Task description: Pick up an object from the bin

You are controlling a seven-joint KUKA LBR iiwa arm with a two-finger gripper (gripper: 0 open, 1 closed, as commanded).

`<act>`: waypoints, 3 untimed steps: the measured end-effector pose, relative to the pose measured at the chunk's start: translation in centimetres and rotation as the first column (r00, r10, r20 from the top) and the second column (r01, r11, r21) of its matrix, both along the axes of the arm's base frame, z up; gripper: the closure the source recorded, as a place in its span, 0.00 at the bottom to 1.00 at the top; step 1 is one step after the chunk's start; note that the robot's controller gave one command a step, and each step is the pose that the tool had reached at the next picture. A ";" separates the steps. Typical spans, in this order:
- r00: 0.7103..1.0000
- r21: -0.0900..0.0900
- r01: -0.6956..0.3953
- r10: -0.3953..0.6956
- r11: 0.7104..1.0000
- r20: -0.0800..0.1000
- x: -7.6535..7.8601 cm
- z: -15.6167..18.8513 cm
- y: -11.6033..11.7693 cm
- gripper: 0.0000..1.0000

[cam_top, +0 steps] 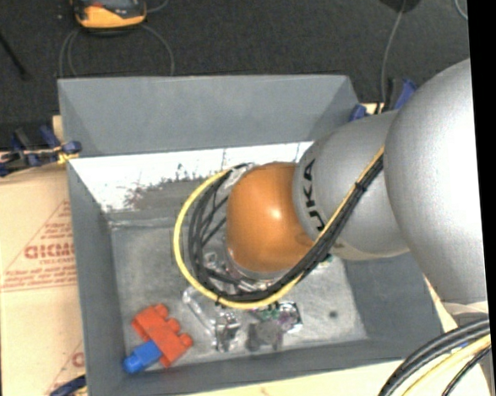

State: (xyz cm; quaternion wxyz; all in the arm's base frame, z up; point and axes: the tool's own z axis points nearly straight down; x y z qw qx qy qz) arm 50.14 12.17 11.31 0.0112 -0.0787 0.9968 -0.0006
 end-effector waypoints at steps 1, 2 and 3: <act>1.000 0.002 -0.005 0.005 1.000 -0.019 0.0 -1.4 -1.7 0.00; 1.000 0.003 0.001 -0.001 1.000 -0.013 0.2 -1.3 -1.9 1.00; 0.999 0.000 -0.030 0.030 1.000 -0.014 -0.6 10.9 -1.9 1.00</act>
Offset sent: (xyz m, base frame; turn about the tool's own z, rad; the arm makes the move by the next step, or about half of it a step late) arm 0.0385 -0.1202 -0.0393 0.0003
